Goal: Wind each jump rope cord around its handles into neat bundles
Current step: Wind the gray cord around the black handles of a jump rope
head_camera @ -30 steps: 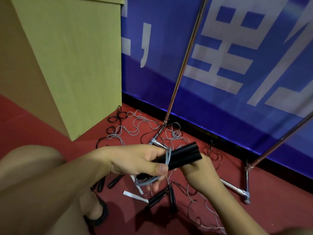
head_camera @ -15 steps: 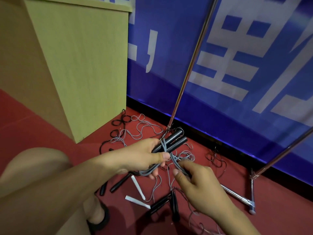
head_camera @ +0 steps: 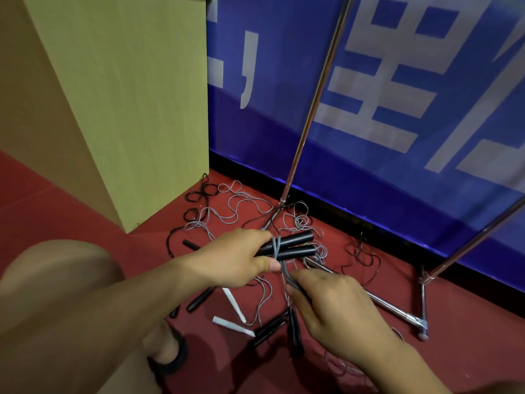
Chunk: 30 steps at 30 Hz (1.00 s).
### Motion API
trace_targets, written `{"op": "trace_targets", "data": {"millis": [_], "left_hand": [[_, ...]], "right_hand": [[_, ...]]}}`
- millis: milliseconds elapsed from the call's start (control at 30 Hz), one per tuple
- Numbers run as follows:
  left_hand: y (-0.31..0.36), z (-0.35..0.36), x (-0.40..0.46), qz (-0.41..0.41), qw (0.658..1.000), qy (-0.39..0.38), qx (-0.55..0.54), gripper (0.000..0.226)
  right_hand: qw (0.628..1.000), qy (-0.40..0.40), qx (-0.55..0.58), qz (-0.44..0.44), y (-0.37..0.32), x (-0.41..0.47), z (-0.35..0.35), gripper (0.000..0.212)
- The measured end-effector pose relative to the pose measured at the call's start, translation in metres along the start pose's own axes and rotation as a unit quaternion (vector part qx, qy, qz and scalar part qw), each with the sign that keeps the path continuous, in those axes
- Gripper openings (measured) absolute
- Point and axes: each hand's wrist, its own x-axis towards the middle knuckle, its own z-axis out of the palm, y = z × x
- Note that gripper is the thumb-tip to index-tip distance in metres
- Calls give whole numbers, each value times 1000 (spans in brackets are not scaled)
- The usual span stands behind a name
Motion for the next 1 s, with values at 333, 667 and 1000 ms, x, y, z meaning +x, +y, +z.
{"op": "trace_targets", "data": {"millis": [333, 667, 1000], "left_hand": [[9, 5, -8, 47, 991, -98, 76, 30], [21, 8, -10, 49, 990, -115, 66, 31], [31, 10, -18, 59, 986, -132, 84, 49]], "right_hand": [[995, 87, -18, 55, -1, 6, 4, 24], [912, 63, 308, 264, 8, 20, -18, 19], [894, 14, 373, 247, 10, 23, -35, 13]]}}
